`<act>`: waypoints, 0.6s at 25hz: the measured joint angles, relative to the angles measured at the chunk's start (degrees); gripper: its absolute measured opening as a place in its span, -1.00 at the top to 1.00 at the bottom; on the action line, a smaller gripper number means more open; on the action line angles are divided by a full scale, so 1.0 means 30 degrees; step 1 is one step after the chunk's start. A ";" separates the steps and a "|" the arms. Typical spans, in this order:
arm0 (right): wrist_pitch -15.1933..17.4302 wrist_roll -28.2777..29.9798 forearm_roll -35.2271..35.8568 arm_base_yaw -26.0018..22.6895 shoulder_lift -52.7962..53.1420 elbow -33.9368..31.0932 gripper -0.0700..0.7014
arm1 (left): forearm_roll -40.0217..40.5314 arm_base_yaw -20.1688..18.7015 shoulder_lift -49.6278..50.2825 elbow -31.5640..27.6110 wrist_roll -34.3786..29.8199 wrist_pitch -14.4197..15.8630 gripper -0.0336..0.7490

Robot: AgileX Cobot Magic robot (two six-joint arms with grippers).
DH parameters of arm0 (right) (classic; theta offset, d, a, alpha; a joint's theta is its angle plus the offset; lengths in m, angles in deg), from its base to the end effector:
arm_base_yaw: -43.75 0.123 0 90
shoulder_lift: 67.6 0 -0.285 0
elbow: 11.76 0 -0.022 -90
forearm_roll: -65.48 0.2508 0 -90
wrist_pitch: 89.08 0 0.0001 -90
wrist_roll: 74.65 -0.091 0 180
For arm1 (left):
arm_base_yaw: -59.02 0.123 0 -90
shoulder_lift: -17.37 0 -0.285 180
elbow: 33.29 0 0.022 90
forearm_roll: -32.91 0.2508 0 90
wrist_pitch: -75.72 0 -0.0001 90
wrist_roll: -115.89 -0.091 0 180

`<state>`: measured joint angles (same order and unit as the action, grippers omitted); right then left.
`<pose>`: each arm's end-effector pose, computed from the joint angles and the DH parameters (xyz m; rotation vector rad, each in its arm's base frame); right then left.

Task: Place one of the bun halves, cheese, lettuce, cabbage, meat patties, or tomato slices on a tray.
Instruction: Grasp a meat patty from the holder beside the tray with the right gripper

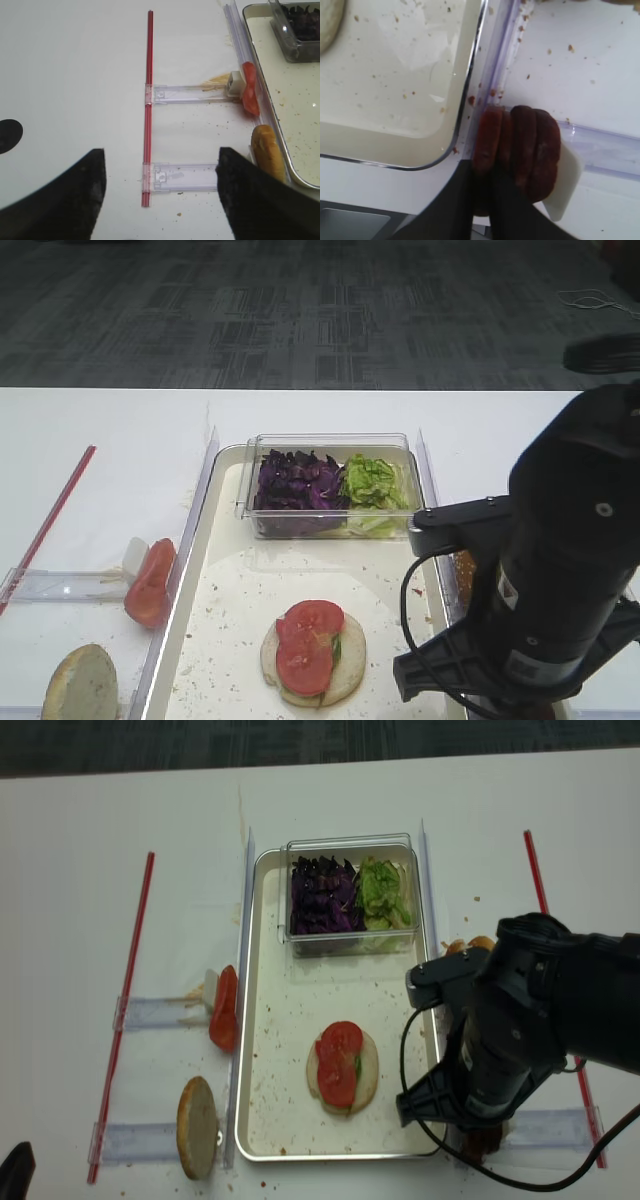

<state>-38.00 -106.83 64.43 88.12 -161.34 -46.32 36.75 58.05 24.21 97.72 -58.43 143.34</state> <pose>0.1653 0.1599 0.1782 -0.3495 3.1046 -0.0071 -0.0120 0.0058 0.2659 -0.0969 2.1504 0.0142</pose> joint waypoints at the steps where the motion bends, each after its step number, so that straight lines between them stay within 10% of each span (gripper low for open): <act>1: 0.0000 0.0000 0.0000 0.0000 0.0115 -0.0037 0.52 | 0.0000 0.0000 0.0000 0.0000 0.0000 0.0000 -0.29; 15: 0.0085 0.0000 -0.0013 0.0000 0.0825 -0.0105 0.53 | 0.0000 0.0000 0.0000 0.0000 0.0000 0.0000 -0.29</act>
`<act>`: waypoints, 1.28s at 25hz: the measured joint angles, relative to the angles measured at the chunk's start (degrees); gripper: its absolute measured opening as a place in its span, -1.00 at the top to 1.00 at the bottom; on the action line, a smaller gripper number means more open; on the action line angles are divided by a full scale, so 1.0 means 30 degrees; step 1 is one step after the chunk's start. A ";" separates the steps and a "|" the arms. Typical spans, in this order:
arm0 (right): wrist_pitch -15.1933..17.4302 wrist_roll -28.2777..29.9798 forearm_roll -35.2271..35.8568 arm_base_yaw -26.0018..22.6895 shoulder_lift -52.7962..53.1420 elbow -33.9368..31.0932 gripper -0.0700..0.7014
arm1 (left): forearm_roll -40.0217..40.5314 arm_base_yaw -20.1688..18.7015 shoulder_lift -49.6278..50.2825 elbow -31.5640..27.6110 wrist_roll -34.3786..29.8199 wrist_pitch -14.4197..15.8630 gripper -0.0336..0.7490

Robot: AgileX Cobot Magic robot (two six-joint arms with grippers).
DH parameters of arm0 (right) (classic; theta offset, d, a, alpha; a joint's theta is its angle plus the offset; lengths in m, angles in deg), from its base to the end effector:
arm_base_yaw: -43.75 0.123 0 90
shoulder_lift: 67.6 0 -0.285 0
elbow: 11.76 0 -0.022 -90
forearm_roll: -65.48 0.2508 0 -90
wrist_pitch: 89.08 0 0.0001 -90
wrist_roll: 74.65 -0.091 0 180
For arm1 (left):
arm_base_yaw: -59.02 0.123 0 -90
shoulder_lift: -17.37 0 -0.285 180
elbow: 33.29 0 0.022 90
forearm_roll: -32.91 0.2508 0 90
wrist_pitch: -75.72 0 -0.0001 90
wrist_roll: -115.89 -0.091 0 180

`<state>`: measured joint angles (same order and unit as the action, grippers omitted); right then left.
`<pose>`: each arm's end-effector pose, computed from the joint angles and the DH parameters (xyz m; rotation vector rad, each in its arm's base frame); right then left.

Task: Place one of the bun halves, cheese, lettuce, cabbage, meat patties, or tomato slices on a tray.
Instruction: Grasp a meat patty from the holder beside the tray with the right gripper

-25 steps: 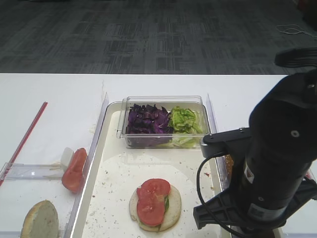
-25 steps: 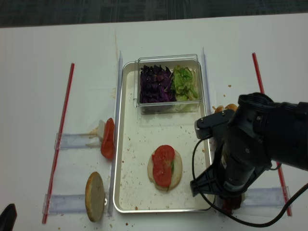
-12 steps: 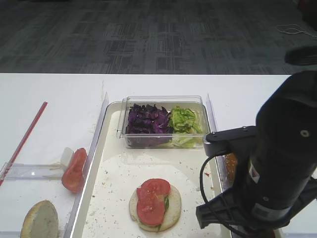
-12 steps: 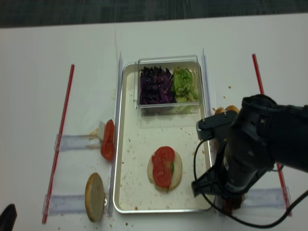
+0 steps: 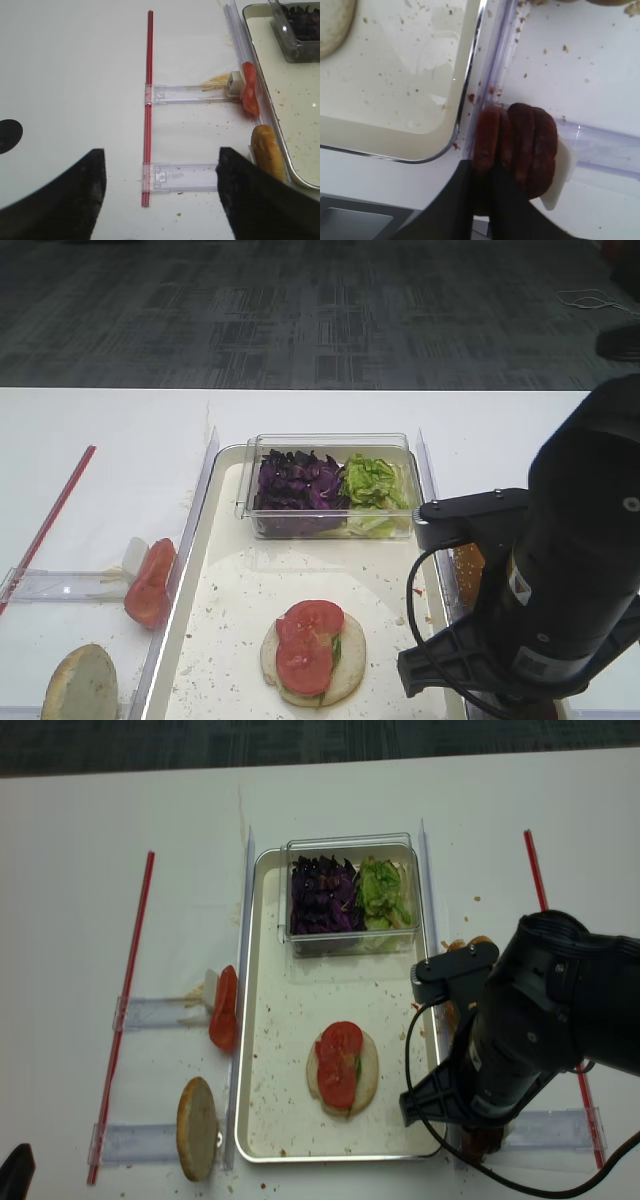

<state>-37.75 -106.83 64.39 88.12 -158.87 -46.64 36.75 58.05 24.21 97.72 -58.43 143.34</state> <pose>0.1623 0.1569 0.1868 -0.3467 3.0782 0.0238 -0.0120 0.0058 0.2659 -0.0969 2.1504 0.0142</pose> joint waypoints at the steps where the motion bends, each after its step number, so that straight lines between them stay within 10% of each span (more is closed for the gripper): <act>1: 0.0000 0.0000 0.0000 0.0000 0.0000 0.0000 0.53 | 0.0000 0.0000 0.0000 0.0000 0.0000 0.0000 -0.29; 32: 0.0000 0.0474 0.0364 0.0000 0.0506 0.0000 0.53 | 0.0000 0.0000 0.0000 0.0000 0.0000 0.0000 -0.29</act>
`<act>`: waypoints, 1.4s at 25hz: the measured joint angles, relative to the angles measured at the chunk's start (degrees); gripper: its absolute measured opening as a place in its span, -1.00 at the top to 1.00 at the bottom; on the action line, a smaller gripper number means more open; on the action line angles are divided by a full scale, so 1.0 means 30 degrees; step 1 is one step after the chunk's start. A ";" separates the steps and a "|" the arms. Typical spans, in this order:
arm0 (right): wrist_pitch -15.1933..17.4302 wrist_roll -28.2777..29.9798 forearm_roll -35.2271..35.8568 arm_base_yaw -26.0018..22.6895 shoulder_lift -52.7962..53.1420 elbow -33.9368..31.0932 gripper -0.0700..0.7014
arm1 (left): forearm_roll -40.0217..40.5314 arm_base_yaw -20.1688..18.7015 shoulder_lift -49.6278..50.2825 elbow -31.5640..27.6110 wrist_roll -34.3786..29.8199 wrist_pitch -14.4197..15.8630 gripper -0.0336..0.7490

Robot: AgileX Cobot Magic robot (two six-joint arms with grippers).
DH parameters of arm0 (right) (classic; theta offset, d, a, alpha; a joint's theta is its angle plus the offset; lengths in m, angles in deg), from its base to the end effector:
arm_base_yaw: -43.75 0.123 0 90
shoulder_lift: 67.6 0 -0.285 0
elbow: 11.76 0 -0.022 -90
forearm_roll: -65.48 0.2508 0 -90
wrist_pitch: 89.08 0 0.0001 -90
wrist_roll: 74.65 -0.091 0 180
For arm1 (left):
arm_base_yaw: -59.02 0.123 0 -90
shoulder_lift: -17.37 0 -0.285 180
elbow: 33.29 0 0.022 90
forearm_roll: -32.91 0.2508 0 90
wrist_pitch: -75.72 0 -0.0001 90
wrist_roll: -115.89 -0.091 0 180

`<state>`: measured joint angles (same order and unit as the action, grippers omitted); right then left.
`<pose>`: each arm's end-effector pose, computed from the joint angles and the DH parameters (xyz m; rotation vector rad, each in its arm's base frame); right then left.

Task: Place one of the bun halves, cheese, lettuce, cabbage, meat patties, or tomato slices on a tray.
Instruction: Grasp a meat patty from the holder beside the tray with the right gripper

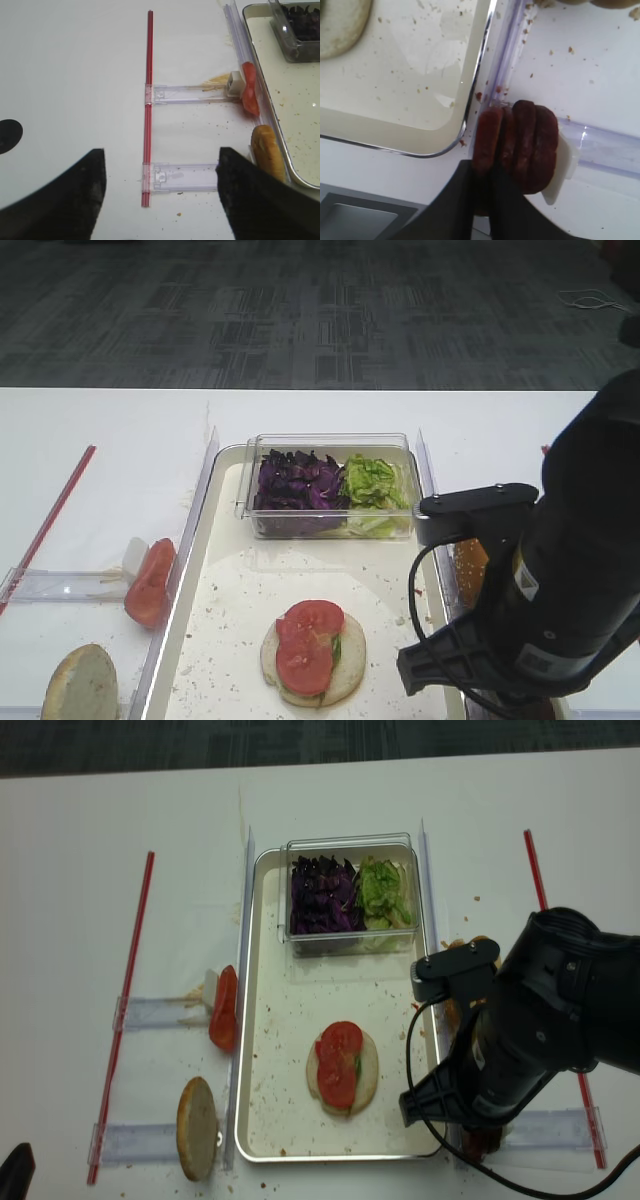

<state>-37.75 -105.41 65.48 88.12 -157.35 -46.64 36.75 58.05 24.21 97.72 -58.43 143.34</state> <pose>0.1601 0.1566 0.1928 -0.3655 3.0633 0.0663 -0.0120 0.0058 0.2659 -0.0969 2.1504 0.0142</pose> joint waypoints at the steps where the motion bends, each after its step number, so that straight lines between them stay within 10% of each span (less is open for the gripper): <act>1: 0.0000 0.0000 0.0000 0.0000 0.0030 0.0000 0.53 | 0.0000 0.0000 0.0000 0.0000 0.0000 0.0000 -0.29; 35: 0.0080 -0.0104 -0.0263 0.0000 0.1525 -0.0011 0.53 | 0.0000 0.0000 0.0000 0.0000 0.0000 0.0000 -0.30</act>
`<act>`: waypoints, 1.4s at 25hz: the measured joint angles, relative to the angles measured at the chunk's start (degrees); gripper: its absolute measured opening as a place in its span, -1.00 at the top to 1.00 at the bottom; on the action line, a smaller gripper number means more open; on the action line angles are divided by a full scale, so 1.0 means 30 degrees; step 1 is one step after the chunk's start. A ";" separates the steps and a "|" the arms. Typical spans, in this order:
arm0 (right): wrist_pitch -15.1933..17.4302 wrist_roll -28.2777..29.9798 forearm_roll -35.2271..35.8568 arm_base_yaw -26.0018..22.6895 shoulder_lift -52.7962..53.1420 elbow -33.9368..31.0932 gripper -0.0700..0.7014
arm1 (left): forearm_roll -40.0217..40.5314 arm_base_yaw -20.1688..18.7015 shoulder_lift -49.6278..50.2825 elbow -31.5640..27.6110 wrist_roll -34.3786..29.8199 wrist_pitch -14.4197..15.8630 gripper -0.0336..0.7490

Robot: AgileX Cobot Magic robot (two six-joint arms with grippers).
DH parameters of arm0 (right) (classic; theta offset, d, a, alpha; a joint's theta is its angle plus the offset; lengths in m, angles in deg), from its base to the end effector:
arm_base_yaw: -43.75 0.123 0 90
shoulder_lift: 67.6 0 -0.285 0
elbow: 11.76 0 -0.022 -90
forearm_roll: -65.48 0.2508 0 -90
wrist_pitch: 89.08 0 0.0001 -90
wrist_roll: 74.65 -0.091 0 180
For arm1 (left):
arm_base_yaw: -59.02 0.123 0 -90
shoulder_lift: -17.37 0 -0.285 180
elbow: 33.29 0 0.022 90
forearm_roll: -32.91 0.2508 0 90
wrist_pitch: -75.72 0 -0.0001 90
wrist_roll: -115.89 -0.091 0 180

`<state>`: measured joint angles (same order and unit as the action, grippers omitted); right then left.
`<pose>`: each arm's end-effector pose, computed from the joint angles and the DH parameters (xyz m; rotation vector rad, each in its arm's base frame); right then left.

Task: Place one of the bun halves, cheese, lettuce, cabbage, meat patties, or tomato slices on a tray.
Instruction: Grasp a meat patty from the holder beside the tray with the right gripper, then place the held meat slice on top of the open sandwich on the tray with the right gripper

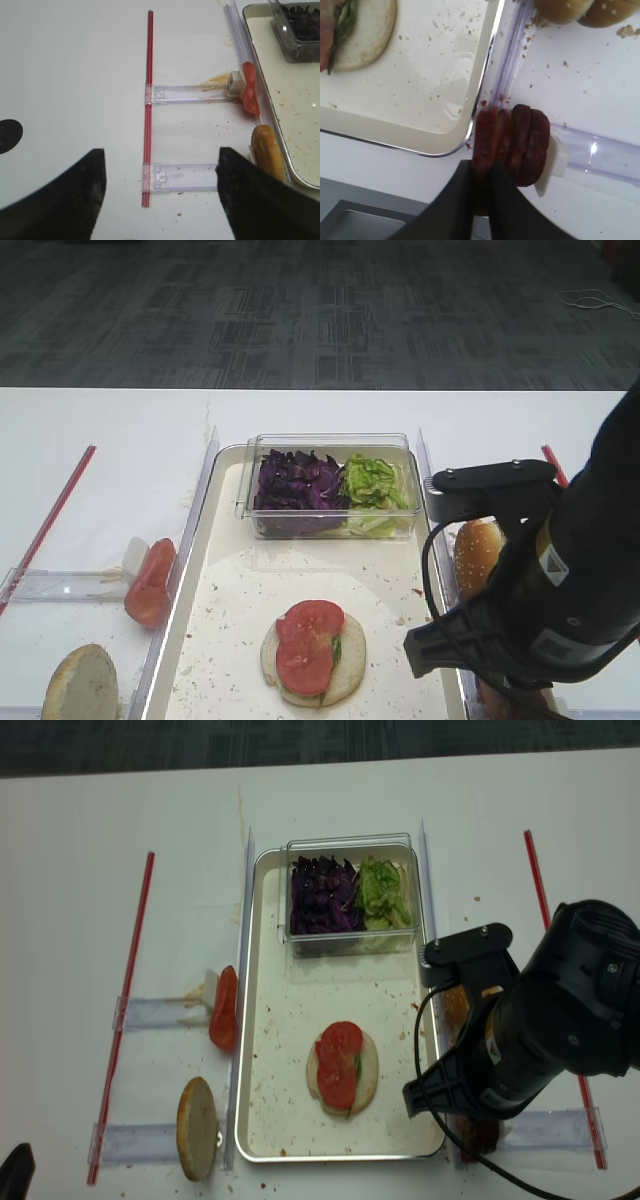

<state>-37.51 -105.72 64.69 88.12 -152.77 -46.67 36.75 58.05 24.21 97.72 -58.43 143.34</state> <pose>0.1559 0.1512 0.2103 -0.3610 2.9953 0.1211 -0.0120 0.0058 0.2659 -0.0969 2.1504 0.0142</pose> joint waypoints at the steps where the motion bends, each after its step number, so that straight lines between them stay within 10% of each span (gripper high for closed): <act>1: -0.0004 0.0000 0.0000 0.0000 0.0124 0.0000 0.53 | 0.0000 0.0000 0.0000 0.0000 0.0000 0.0000 -0.29; 29: -0.0207 -0.0483 -0.1050 0.0000 0.1692 0.0000 0.53 | 0.0000 0.0000 0.0000 0.0000 0.0000 0.0000 -0.29; 35: -0.0212 0.0207 -0.1324 -0.2202 0.1692 0.0000 0.53 | 0.0000 0.0000 0.0000 0.0000 0.0000 0.0000 -0.29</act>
<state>-38.14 -105.10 60.72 81.51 -147.70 -46.67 36.75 58.05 24.21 97.72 -58.43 143.34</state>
